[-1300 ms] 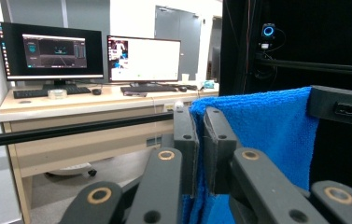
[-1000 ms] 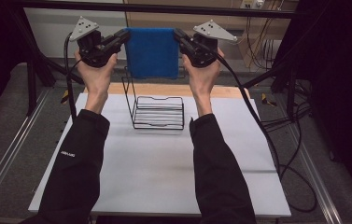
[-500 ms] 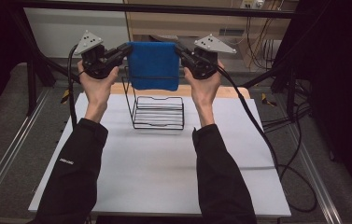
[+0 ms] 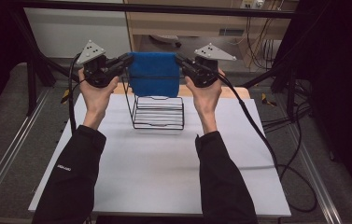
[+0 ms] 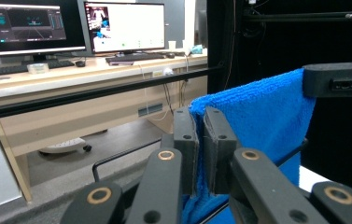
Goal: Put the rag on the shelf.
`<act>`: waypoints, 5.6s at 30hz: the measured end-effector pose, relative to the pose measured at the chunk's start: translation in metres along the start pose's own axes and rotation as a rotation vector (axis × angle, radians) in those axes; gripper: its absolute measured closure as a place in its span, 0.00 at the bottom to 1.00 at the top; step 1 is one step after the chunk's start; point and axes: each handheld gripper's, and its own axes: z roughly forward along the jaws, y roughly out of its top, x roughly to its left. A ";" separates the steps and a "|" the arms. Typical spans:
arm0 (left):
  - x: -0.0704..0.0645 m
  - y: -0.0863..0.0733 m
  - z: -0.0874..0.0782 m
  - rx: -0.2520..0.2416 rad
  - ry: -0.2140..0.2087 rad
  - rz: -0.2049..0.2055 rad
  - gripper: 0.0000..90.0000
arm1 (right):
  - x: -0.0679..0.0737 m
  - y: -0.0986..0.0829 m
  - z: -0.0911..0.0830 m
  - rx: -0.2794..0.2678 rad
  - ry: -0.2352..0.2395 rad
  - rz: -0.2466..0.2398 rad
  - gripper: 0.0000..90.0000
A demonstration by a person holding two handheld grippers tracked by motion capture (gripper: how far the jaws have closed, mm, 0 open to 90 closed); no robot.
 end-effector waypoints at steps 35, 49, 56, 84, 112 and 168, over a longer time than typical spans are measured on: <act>-0.008 -0.031 -0.016 0.191 -0.058 0.030 0.91 | 0.007 -0.026 -0.017 0.155 0.139 -0.005 0.96; -0.005 -0.018 -0.027 0.197 -0.078 -0.001 0.74 | 0.008 -0.033 -0.015 0.188 0.143 -0.037 0.96; -0.004 -0.005 -0.031 0.178 -0.079 -0.047 0.78 | 0.009 -0.034 -0.015 0.197 0.149 -0.060 0.95; -0.015 -0.047 0.000 0.381 -0.087 0.027 1.00 | 0.011 -0.038 -0.013 0.215 0.188 -0.021 0.77; -0.018 -0.051 -0.001 0.358 -0.090 0.041 0.94 | 0.003 -0.061 -0.013 0.259 0.161 0.021 0.80; -0.025 -0.213 -0.099 0.508 -0.096 -0.047 0.12 | -0.028 -0.202 -0.136 0.495 0.130 0.158 0.01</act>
